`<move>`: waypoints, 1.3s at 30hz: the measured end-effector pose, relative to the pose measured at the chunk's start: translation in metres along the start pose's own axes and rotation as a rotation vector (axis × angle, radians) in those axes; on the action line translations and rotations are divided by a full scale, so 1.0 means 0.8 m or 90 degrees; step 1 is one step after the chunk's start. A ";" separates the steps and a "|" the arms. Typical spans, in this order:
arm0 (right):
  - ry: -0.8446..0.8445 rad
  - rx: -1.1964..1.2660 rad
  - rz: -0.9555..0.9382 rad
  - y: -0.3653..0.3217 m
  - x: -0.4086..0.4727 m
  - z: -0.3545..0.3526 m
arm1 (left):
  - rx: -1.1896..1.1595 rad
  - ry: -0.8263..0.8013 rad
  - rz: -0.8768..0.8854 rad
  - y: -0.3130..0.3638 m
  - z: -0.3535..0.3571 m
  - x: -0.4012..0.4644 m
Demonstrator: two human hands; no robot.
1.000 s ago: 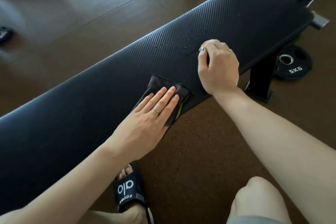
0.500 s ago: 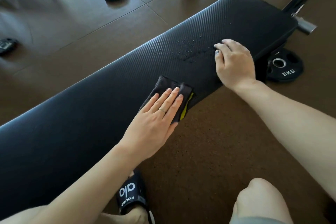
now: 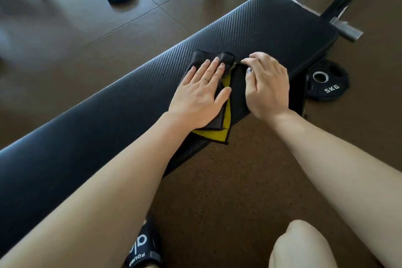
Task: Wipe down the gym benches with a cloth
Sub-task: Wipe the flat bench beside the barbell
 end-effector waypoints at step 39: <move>-0.108 -0.104 0.060 -0.009 0.002 0.002 | -0.075 0.005 -0.049 -0.071 0.005 0.123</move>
Point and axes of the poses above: each hand's wrist, its own x-axis towards the middle knuckle, its own z-axis out of the palm, y = z × x, the point moved 5 cm from there along x, towards the middle knuckle, and after that the axes turned 13 degrees about y, right-handed, at the moved point
